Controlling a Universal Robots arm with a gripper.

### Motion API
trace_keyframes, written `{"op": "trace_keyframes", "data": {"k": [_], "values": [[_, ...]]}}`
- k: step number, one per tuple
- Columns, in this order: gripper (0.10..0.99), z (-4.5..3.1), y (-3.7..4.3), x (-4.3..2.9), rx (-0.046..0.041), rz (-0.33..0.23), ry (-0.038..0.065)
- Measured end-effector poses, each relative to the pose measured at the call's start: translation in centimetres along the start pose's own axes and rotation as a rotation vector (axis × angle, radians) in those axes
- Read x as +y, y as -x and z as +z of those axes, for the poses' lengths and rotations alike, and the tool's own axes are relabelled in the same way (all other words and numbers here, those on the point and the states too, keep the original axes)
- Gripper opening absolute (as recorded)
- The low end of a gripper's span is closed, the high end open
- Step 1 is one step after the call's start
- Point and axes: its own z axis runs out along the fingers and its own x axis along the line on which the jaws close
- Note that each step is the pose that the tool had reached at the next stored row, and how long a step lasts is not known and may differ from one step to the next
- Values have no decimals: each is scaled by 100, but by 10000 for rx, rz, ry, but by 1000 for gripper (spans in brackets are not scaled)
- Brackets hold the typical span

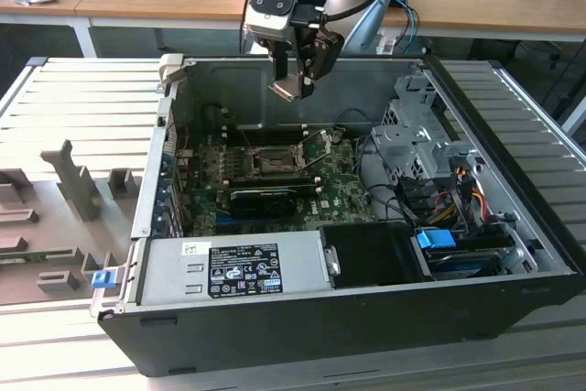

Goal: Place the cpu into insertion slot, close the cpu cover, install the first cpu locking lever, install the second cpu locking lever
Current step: 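Place the cpu into insertion slot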

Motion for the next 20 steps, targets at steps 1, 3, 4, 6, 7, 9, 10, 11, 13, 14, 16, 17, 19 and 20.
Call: {"op": "trace_keyframes", "data": {"k": [1, 3, 4, 6, 7, 9, 10, 11, 13, 14, 16, 17, 19, 20], "values": [[529, 1, -1, -1, -2, 25, 0], [529, 4, -2, -3, -8, 91, 2], [529, 7, -2, -3, -15, 163, 3], [529, 10, -2, -4, -24, 265, 4], [529, 13, -2, -4, -33, 363, 6], [529, 17, -2, -4, -48, 524, 9], [529, 20, -2, -5, -60, 667, 13], [529, 22, -2, -5, -75, 832, 16], [529, 25, -2, -6, -95, 1061, 19], [529, 26, -3, -7, -100, 1108, 20], [529, 27, -9, -15, -108, 1196, 22], [529, 27, -12, -18, -110, 1220, 22], [529, 28, -16, -24, -114, 1259, 23], [529, 30, -18, -28, -119, 1318, 25]]}}
